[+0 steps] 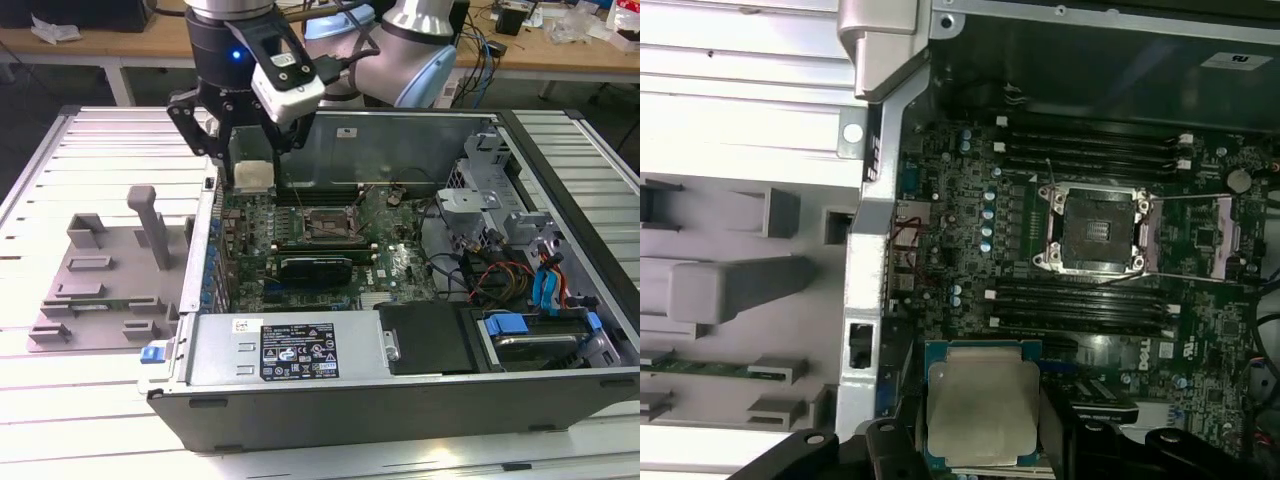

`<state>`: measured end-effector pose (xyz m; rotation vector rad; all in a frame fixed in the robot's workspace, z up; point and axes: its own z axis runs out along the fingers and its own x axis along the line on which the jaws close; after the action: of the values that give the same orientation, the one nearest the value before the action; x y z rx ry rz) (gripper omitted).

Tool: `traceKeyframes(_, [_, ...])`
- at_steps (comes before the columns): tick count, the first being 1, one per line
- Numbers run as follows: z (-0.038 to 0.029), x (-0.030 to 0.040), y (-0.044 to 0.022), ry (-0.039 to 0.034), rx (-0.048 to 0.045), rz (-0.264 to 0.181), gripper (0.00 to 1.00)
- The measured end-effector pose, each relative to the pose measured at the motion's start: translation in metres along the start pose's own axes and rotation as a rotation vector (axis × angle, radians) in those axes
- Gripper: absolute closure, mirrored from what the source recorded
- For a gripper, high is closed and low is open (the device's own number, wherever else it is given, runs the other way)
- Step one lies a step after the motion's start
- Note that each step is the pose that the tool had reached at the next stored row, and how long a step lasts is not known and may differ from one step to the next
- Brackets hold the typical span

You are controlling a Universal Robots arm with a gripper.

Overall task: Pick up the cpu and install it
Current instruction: 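Pick up the cpu and move it towards the insertion slot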

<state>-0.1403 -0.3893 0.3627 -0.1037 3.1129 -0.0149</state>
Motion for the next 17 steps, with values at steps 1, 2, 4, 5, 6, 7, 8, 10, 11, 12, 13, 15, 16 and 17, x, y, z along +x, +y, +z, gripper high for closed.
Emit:
traceKeyframes(1, [0.0005, -0.0016, -0.0001, 0.0001, 0.0000, 0.000, 0.45])
traceKeyframes(2, [0.0010, -0.0035, -0.0002, 0.0002, 0.0000, 0.000, 0.45])
traceKeyframes(4, [0.0022, -0.0076, -0.0005, 0.0004, 0.0001, 0.000, 0.45])
traceKeyframes(5, [0.0031, -0.0107, -0.0007, 0.0005, 0.0001, 0.000, 0.45])
traceKeyframes(6, [0.0036, -0.0123, -0.0008, 0.0006, 0.0001, 0.000, 0.45])
traceKeyframes(7, [0.0039, -0.0135, -0.0008, 0.0006, 0.0000, 0.000, 0.45])
traceKeyframes(8, [0.0047, -0.0163, -0.0010, 0.0005, 0.0000, 0.000, 0.45])
traceKeyframes(10, [0.0062, -0.0207, -0.0013, 0.0007, 0.0000, 0.000, 0.45])
traceKeyframes(11, [0.0075, -0.0242, -0.0015, 0.0007, 0.0000, 0.000, 0.45])
traceKeyframes(12, [0.0083, -0.0265, -0.0017, 0.0008, 0.0000, 0.000, 0.45])
traceKeyframes(13, [0.0093, -0.0288, -0.0018, 0.0010, 0.0000, 0.000, 0.45])
traceKeyframes(15, [0.0121, -0.0351, -0.0023, 0.0012, -0.0001, 0.000, 0.45])
traceKeyframes(16, [0.0132, -0.0376, -0.0024, 0.0012, 0.0000, 0.000, 0.45])
traceKeyframes(17, [0.0142, -0.0398, -0.0025, 0.0012, -0.0001, 0.000, 0.45])
